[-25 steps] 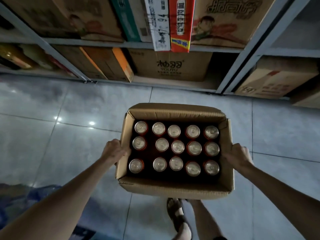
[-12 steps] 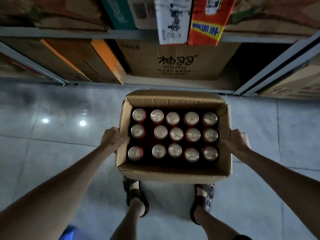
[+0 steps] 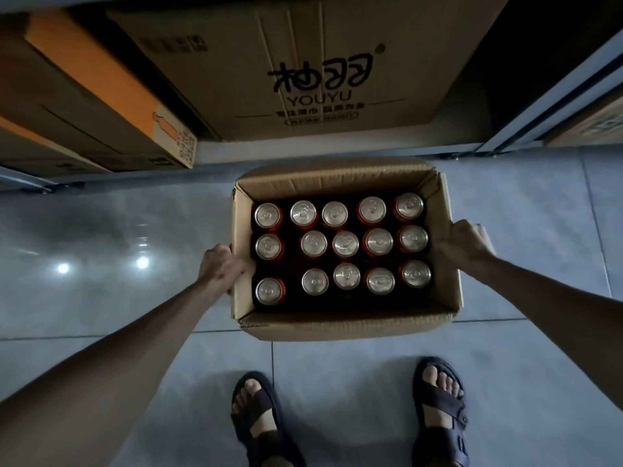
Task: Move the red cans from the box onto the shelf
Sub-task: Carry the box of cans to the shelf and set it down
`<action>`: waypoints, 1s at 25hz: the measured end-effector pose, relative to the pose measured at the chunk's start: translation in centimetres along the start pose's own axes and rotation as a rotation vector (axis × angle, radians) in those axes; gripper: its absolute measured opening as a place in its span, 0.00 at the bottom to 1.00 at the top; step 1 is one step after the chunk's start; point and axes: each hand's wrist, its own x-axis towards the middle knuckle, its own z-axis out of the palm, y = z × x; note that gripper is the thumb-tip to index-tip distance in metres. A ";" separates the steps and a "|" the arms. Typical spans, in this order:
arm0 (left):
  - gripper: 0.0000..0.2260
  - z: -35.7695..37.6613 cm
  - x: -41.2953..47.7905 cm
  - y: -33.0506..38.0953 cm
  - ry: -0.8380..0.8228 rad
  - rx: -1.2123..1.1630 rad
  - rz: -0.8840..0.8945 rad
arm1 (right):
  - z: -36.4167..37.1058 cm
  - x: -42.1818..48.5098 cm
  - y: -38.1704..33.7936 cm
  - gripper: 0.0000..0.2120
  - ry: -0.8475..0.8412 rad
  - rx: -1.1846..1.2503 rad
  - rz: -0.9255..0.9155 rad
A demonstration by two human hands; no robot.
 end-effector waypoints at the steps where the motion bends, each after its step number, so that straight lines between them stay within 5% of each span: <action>1: 0.10 0.4 0.6 0.0 -0.004 0.005 0.002 | 0.2 0.7 0.0 0.06 0.007 -0.012 -0.001; 15: 0.11 0.1 0.5 1.0 -0.059 -0.011 -0.059 | 1.3 -1.0 -2.3 0.14 0.159 0.016 0.145; 20: 0.20 -3.6 -4.0 2.2 -0.171 -0.033 -0.055 | 1.1 -8.4 -5.6 0.28 0.093 0.041 0.072; 25: 0.36 -6.3 -6.5 3.2 -0.234 0.034 -0.084 | 2.5 -14.8 -8.8 0.20 -0.212 0.020 -0.138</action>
